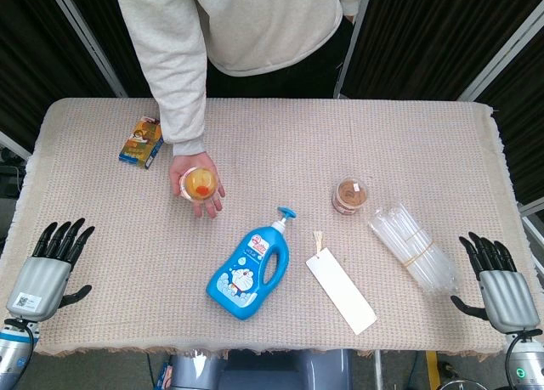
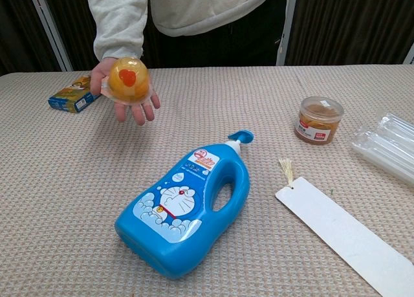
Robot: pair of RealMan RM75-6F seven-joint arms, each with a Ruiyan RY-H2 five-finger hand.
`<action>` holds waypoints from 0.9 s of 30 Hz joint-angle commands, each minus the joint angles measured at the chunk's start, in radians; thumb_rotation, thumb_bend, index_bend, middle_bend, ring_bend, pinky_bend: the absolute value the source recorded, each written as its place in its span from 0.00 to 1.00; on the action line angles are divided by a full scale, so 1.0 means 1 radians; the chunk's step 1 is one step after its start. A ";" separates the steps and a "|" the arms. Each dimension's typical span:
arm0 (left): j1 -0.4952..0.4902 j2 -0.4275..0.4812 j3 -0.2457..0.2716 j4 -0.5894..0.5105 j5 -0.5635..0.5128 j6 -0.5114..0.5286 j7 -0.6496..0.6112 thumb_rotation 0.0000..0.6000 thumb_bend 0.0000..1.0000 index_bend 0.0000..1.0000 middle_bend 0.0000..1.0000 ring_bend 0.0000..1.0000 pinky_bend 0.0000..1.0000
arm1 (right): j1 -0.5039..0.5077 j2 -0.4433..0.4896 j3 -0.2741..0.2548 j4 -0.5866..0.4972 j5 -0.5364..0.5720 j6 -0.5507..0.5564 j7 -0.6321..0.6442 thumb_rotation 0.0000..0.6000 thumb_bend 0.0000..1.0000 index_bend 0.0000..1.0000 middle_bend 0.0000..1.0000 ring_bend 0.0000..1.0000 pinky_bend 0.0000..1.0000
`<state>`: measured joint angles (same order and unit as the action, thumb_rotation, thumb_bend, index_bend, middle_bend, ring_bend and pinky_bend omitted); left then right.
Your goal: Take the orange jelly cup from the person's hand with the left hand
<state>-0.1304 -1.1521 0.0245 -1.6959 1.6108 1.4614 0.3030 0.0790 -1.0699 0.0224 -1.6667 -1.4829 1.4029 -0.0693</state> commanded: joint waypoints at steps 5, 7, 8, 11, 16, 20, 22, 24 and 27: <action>0.000 0.000 0.000 0.000 0.000 -0.001 0.000 1.00 0.14 0.03 0.00 0.00 0.00 | 0.000 0.000 0.000 -0.001 0.000 0.000 -0.001 1.00 0.10 0.05 0.00 0.00 0.00; 0.000 0.001 0.000 -0.002 0.000 -0.002 -0.001 1.00 0.14 0.03 0.00 0.00 0.00 | 0.000 0.000 0.000 -0.001 0.001 0.000 -0.001 1.00 0.10 0.05 0.00 0.00 0.00; 0.000 0.001 0.000 -0.002 0.000 -0.003 0.000 1.00 0.14 0.03 0.00 0.00 0.00 | -0.001 0.001 0.000 -0.001 0.001 0.000 -0.001 1.00 0.10 0.05 0.00 0.00 0.00; -0.006 0.001 -0.007 -0.003 -0.004 -0.007 0.007 1.00 0.14 0.03 0.00 0.00 0.00 | 0.001 0.000 0.000 -0.001 0.003 -0.003 -0.001 1.00 0.10 0.05 0.00 0.00 0.00; -0.033 0.004 -0.043 -0.033 -0.045 -0.039 0.014 1.00 0.14 0.04 0.00 0.00 0.00 | 0.004 -0.003 0.000 -0.002 0.001 -0.008 -0.007 1.00 0.10 0.05 0.00 0.00 0.00; -0.091 0.015 -0.104 -0.082 -0.110 -0.101 0.065 1.00 0.14 0.04 0.00 0.00 0.00 | 0.006 -0.005 -0.001 -0.004 -0.001 -0.009 -0.013 1.00 0.10 0.05 0.00 0.00 0.00; -0.131 0.014 -0.141 -0.106 -0.162 -0.150 0.102 1.00 0.15 0.04 0.00 0.00 0.00 | 0.007 -0.006 -0.001 -0.005 0.001 -0.011 -0.013 1.00 0.10 0.05 0.00 0.00 0.00; -0.178 0.009 -0.182 -0.130 -0.238 -0.211 0.144 1.00 0.15 0.04 0.00 0.00 0.00 | 0.008 -0.006 0.000 -0.006 0.002 -0.013 -0.012 1.00 0.10 0.05 0.00 0.00 0.00; -0.244 -0.009 -0.238 -0.153 -0.350 -0.283 0.211 1.00 0.15 0.05 0.00 0.00 0.00 | 0.008 -0.004 -0.001 -0.006 0.004 -0.015 -0.009 1.00 0.10 0.05 0.00 0.00 0.00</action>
<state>-0.2978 -1.1452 -0.1458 -1.8122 1.3722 1.2615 0.4382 0.0869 -1.0746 0.0218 -1.6722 -1.4794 1.3878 -0.0792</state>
